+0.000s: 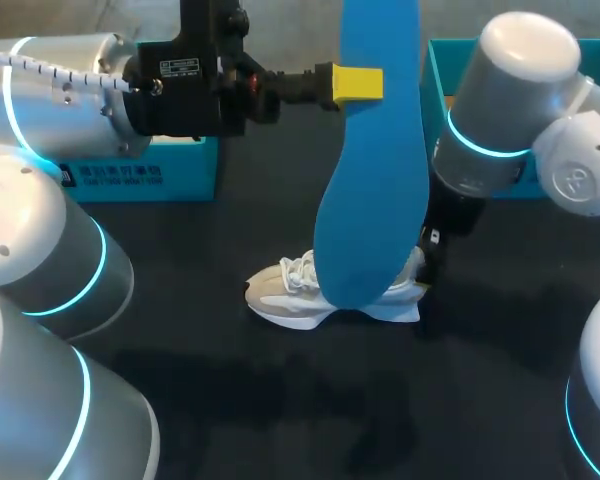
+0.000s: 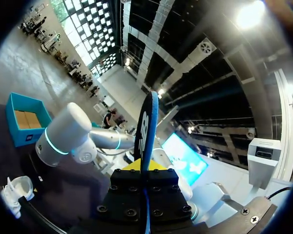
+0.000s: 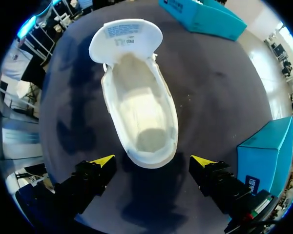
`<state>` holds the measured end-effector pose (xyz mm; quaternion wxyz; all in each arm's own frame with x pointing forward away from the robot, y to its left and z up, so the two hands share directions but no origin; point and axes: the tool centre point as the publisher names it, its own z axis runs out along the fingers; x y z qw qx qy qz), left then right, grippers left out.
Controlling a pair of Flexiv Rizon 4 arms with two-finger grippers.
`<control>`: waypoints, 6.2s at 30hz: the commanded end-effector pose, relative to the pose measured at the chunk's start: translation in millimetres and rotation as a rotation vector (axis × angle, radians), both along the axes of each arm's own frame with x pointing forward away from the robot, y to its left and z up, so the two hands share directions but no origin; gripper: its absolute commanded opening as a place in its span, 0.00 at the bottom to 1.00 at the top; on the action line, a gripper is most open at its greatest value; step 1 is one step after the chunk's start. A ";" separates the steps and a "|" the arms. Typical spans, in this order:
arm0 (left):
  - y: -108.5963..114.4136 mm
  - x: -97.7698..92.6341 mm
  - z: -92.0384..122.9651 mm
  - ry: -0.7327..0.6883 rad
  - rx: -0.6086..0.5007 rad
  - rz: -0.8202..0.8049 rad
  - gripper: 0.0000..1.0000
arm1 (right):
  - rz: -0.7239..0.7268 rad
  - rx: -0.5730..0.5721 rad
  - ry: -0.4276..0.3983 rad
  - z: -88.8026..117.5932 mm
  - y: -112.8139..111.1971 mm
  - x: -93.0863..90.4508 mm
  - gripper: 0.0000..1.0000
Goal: Take the shoe out of the shoebox, open the shoe tongue, remove and reinsert the insole, then place the shoe into the shoebox
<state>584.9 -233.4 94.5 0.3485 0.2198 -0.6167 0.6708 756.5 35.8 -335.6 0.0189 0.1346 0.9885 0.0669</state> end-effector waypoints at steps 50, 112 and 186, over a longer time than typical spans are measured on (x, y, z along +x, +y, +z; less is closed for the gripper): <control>-1.1 -1.7 -1.1 0.001 -0.002 0.004 0.00 | 0.141 -0.040 0.095 -57.4 67.5 51.9 0.45; -1.1 -1.7 -1.1 0.001 -0.002 0.004 0.00 | -1.262 0.281 0.115 -26.8 98.3 -4.2 0.00; -1.1 -1.7 -1.1 0.001 -0.002 0.004 0.00 | -1.232 0.597 0.337 8.2 107.3 1.0 1.00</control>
